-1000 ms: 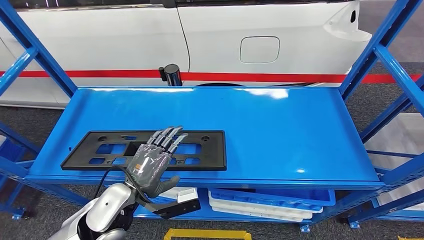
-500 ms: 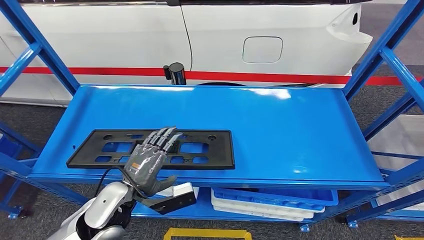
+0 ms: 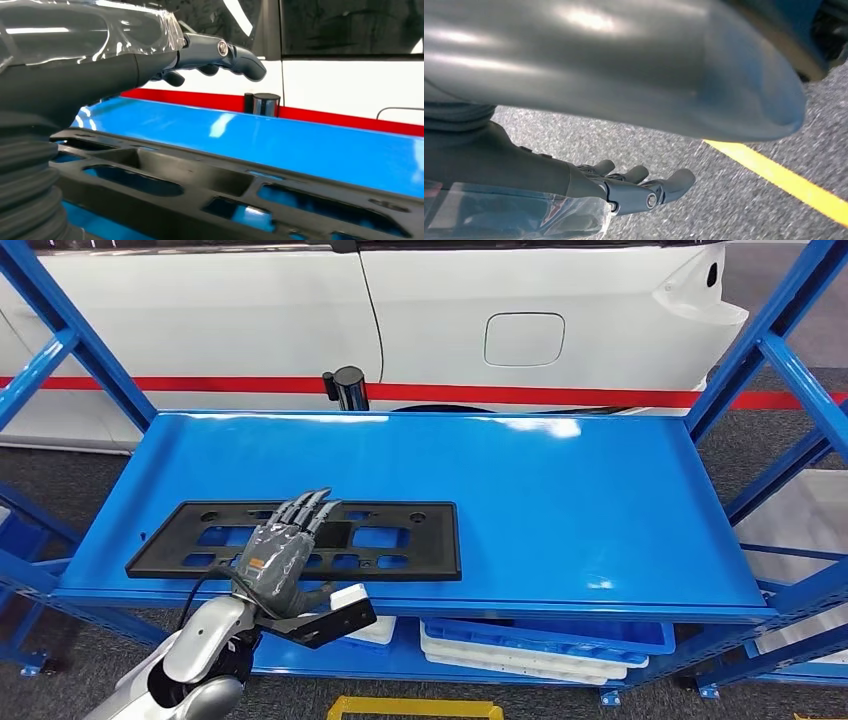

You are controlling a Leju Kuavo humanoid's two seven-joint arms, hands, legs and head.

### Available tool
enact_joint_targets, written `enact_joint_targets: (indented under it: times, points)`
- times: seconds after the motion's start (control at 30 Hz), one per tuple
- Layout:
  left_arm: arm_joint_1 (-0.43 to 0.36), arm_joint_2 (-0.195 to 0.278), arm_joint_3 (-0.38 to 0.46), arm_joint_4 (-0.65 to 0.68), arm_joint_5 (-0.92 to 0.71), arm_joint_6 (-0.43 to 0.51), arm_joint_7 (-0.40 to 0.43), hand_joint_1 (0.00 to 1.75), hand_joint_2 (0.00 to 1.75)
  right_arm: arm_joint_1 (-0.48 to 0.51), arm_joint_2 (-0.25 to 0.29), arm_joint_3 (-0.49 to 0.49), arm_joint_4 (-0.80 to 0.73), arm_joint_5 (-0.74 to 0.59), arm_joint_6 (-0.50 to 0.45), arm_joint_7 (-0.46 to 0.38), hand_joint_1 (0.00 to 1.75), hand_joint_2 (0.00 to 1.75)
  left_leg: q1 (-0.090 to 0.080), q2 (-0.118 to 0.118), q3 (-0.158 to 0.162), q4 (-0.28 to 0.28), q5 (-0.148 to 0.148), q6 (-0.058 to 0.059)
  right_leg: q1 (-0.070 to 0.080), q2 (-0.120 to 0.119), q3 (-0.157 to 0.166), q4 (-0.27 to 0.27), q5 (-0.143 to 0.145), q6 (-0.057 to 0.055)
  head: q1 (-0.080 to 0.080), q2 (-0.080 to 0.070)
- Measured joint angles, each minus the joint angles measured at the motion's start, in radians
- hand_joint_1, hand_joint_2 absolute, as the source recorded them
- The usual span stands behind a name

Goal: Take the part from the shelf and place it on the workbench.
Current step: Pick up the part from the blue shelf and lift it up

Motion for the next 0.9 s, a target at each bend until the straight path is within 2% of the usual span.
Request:
enact_joint_targets:
  times: [0.03, 0.07, 0.13, 0.17, 0.2, 0.23, 0.3, 0.33, 0.37, 0.47, 0.53, 0.57, 0.63, 0.67, 0.7, 0.73, 0.77, 0.83, 0.87, 0.9]
  points:
    - [0.0, 0.002, 0.003, 0.004, 0.003, 0.002, 0.001, 0.0, 1.75, -0.001, 0.0, 0.0, 0.0, 0.0, 0.0, 0.0, 0.0, 0.0, 0.002, 0.001, -0.014, 0.031, -0.02, -0.006, -0.002, 0.0, 0.001, -0.002, 0.002, -0.005, -0.001, 0.0]
    - [0.001, 0.005, 0.005, 0.008, 0.007, 0.005, 0.001, 0.0, 1.75, -0.001, 0.0, 0.0, 0.0, 0.001, 0.0, 0.0, 0.0, 0.0, 0.005, 0.001, -0.039, 0.087, -0.05, -0.011, -0.004, -0.001, 0.002, -0.003, 0.002, -0.009, -0.002, 0.0]
    - [0.007, 0.01, 0.008, 0.019, 0.015, 0.01, 0.003, 0.0, 1.75, -0.001, 0.0, 0.001, 0.0, 0.002, 0.001, 0.0, 0.0, 0.0, 0.007, 0.002, -0.104, 0.228, -0.109, -0.02, -0.003, -0.001, 0.002, -0.003, 0.002, -0.013, -0.003, 0.0]
    - [0.012, 0.012, 0.01, 0.025, 0.018, 0.013, 0.003, 0.0, 1.75, 0.0, 0.0, 0.001, 0.0, 0.002, 0.001, 0.0, 0.0, 0.0, 0.009, 0.002, -0.128, 0.276, -0.121, -0.023, -0.003, -0.001, 0.002, -0.003, 0.002, -0.013, -0.003, 0.0]
    - [0.017, 0.015, 0.013, 0.031, 0.021, 0.016, 0.004, 0.0, 1.75, 0.0, 0.0, 0.002, 0.0, 0.002, 0.001, 0.0, 0.0, 0.0, 0.01, 0.002, -0.135, 0.285, -0.113, -0.024, -0.003, -0.001, 0.002, -0.003, 0.002, -0.013, -0.003, 0.0]
    - [0.02, 0.018, 0.017, 0.036, 0.023, 0.02, 0.004, 0.0, 1.75, 0.001, 0.0, 0.003, 0.0, 0.002, 0.001, 0.0, 0.0, 0.0, 0.011, 0.002, -0.122, 0.253, -0.089, -0.024, -0.003, 0.0, 0.003, -0.003, 0.001, -0.013, -0.004, 0.0]
    - [0.021, 0.023, 0.026, 0.046, 0.027, 0.028, 0.006, 0.0, 1.75, 0.0, 0.0, 0.006, 0.0, 0.002, 0.001, 0.0, 0.0, 0.0, 0.011, 0.002, -0.057, 0.109, -0.023, -0.021, -0.002, 0.0, 0.006, -0.002, 0.0, -0.01, -0.004, 0.0]
    - [0.02, 0.025, 0.03, 0.05, 0.028, 0.031, 0.006, 0.0, 1.75, -0.001, 0.0, 0.007, 0.0, 0.002, 0.001, 0.0, 0.0, 0.0, 0.01, 0.002, -0.026, 0.045, 0.0, -0.016, 0.0, 0.0, 0.006, -0.002, -0.001, -0.007, -0.004, 0.0]
    - [0.021, 0.027, 0.033, 0.055, 0.029, 0.033, 0.007, 0.0, 1.75, -0.001, 0.0, 0.008, 0.0, 0.002, 0.001, 0.0, 0.0, 0.0, 0.007, 0.001, -0.007, 0.003, 0.013, -0.012, 0.002, 0.0, 0.006, -0.001, -0.002, -0.003, -0.003, 0.0]
    - [0.027, 0.034, 0.045, 0.07, 0.033, 0.039, 0.011, 0.0, 1.75, -0.001, -0.001, 0.008, 0.0, 0.002, 0.002, -0.002, 0.0, 0.0, 0.004, 0.001, 0.0, -0.014, 0.019, 0.005, 0.002, 0.0, 0.005, -0.002, -0.002, 0.01, -0.003, 0.0]
    - [0.029, 0.037, 0.052, 0.078, 0.035, 0.041, 0.013, 0.0, 1.75, -0.001, -0.002, 0.008, 0.0, 0.002, 0.004, -0.002, 0.0, 0.0, 0.006, 0.002, 0.002, -0.019, 0.025, 0.018, 0.0, -0.001, -0.007, 0.029, -0.026, 0.019, -0.002, 0.0]
    - [0.029, 0.039, 0.054, 0.082, 0.036, 0.041, 0.014, 0.0, 1.75, -0.001, -0.003, 0.008, 0.0, 0.002, 0.005, -0.003, 0.0, 0.0, 0.008, 0.003, 0.003, -0.021, 0.027, 0.023, -0.002, -0.002, -0.028, 0.077, -0.055, 0.023, -0.001, 0.0]
    - [0.032, 0.041, 0.058, 0.091, 0.039, 0.042, 0.015, 0.0, 1.75, 0.0, -0.004, 0.008, 0.0, 0.001, 0.008, -0.003, 0.0, 0.0, 0.008, 0.004, 0.002, -0.021, 0.027, 0.028, -0.003, -0.002, -0.091, 0.216, -0.119, 0.028, 0.0, 0.0]
    - [0.033, 0.042, 0.059, 0.096, 0.041, 0.043, 0.015, 0.0, 1.75, 0.0, -0.004, 0.009, 0.0, 0.0, 0.008, -0.003, 0.0, 0.0, 0.008, 0.004, 0.003, -0.021, 0.027, 0.029, -0.003, -0.002, -0.118, 0.273, -0.137, 0.03, 0.0, 0.0]
    - [0.033, 0.043, 0.061, 0.099, 0.043, 0.044, 0.015, 0.0, 1.75, 0.001, -0.004, 0.009, 0.0, 0.0, 0.008, -0.003, 0.0, 0.0, 0.007, 0.003, 0.003, -0.02, 0.027, 0.029, -0.003, -0.002, -0.129, 0.295, -0.135, 0.031, 0.0, 0.0]
    - [0.033, 0.043, 0.063, 0.103, 0.045, 0.045, 0.015, 0.39, 1.75, 0.001, -0.005, 0.009, 0.0, 0.0, 0.008, -0.003, 0.0, 0.0, 0.007, 0.003, 0.004, -0.02, 0.027, 0.028, -0.003, -0.003, -0.122, 0.278, -0.116, 0.031, 0.001, 0.0]
    - [0.033, 0.044, 0.066, 0.106, 0.046, 0.045, 0.016, 0.82, 1.75, 0.0, -0.005, 0.009, 0.0, 0.0, 0.008, -0.003, 0.0, 0.0, 0.007, 0.002, 0.006, -0.02, 0.026, 0.028, -0.004, -0.003, -0.096, 0.223, -0.084, 0.029, 0.001, 0.0]
    - [0.034, 0.045, 0.071, 0.112, 0.047, 0.048, 0.017, 1.7, 1.75, -0.001, -0.005, 0.009, 0.0, 0.0, 0.007, -0.003, 0.0, 0.0, 0.004, 0.001, 0.008, -0.019, 0.023, 0.023, -0.002, -0.003, -0.026, 0.079, -0.023, 0.025, 0.001, 0.0]
    - [0.034, 0.048, 0.074, 0.116, 0.048, 0.049, 0.018, 1.75, 1.75, -0.002, -0.006, 0.009, 0.0, 0.0, 0.007, -0.003, 0.0, 0.0, 0.002, 0.001, 0.008, -0.018, 0.022, 0.019, -0.002, -0.003, -0.002, 0.029, -0.007, 0.022, 0.0, 0.0]
    - [0.034, 0.05, 0.076, 0.119, 0.049, 0.051, 0.018, 1.75, 1.75, -0.002, -0.005, 0.009, 0.0, 0.0, 0.006, -0.003, 0.0, 0.0, 0.0, 0.001, 0.007, -0.018, 0.021, 0.015, 0.0, -0.002, 0.008, 0.004, -0.003, 0.018, 0.0, 0.0]
